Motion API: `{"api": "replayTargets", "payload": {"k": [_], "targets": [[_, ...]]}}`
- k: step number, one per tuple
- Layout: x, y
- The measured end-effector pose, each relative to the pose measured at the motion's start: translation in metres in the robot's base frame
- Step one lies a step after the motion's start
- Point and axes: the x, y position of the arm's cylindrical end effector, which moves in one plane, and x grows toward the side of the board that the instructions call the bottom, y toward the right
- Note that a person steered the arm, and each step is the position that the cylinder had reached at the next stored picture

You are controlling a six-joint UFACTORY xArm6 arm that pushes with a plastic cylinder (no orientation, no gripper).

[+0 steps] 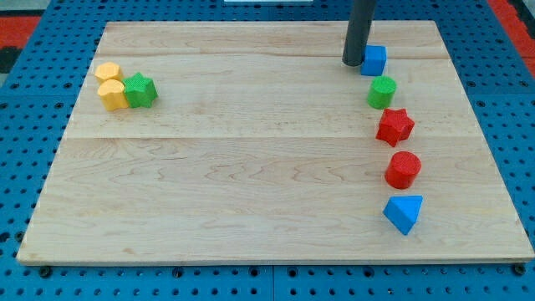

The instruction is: Move the green star towards the top right of the board

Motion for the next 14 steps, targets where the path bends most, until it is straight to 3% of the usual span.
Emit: {"api": "replayTargets", "payload": {"k": [1, 3, 4, 5, 6, 7, 8, 9, 10, 13, 14], "targets": [[0.004, 0.004], [0.145, -0.130], [0.147, -0.251], [0.116, -0.337], [0.094, -0.363], [0.086, -0.298], [0.025, -0.288], [0.028, -0.272], [0.002, -0.323], [-0.063, -0.315], [-0.069, -0.209]]}}
